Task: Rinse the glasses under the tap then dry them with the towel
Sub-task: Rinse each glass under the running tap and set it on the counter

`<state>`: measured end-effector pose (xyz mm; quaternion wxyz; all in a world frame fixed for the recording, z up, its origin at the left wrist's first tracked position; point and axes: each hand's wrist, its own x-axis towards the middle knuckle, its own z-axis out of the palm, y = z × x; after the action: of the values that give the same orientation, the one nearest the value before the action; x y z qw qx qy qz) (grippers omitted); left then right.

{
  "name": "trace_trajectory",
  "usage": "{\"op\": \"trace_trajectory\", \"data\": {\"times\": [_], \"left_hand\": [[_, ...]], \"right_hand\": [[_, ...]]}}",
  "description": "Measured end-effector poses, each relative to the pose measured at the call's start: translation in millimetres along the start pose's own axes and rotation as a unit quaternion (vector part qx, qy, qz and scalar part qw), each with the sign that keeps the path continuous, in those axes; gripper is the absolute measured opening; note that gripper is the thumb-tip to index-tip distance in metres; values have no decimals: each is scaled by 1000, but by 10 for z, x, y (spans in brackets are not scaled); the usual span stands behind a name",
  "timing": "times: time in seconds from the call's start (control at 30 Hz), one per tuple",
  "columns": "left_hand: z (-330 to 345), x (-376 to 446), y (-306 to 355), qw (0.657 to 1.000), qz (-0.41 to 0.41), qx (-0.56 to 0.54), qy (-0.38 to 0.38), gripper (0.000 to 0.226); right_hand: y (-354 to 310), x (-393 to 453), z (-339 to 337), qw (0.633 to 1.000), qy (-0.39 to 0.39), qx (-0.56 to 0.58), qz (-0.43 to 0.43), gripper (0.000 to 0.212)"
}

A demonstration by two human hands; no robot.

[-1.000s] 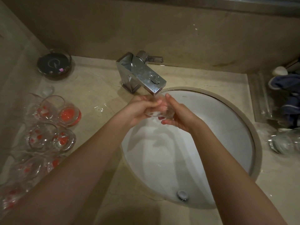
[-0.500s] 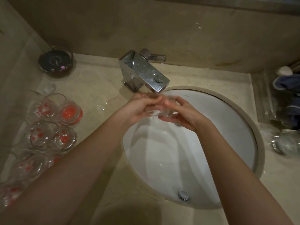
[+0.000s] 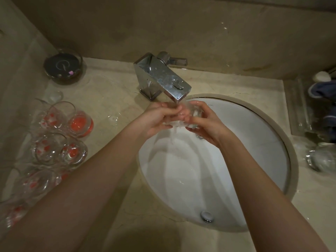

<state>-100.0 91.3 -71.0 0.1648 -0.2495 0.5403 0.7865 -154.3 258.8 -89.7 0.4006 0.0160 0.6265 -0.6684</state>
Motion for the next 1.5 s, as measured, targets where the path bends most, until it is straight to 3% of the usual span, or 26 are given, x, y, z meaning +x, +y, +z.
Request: {"op": "trace_trajectory", "data": {"times": [0.13,0.2,0.3,0.37,0.5,0.57,0.63,0.73,0.83,0.9,1.03,1.17,1.2,1.33,1.5], "left_hand": [[67,-12,-113,999,3,-7,47,9],[179,-24,-232,993,36,-31,112,7],[332,31,-385,964,93,-108,223,24],[359,90,-429,951,108,-130,258,45],[329,166,-440,960,77,-71,260,19],[351,177,-420,959,69,-40,273,36],[405,193,-396,954,63,-50,289,57],[440,206,-433,943,59,-77,318,66],[452,191,-496,949,46,-69,306,59],[459,190,-488,947,44,-61,313,60],[445,158,-464,945,64,-81,310,73],[433,122,-563,945,58,-85,309,56],[428,128,-578,945,66,-92,308,52],[423,111,-563,948,75,-141,275,38],[458,120,-617,954,90,-81,273,47]], "right_hand": [[72,-46,74,999,34,-12,18,33],[144,-65,200,996,82,16,24,42],[256,-78,383,990,93,100,33,40],[345,-93,457,986,89,134,36,36],[439,-62,501,982,178,62,30,49],[420,-26,520,977,202,56,26,49],[376,11,529,980,164,104,38,47],[324,45,523,967,105,214,85,52],[334,77,521,986,134,58,84,55],[348,128,529,982,166,52,73,64],[310,199,513,971,112,174,118,76],[306,210,526,988,121,11,93,112],[323,205,507,988,121,-6,93,111],[385,181,415,980,116,119,110,62],[380,153,536,984,129,93,76,84]]}}
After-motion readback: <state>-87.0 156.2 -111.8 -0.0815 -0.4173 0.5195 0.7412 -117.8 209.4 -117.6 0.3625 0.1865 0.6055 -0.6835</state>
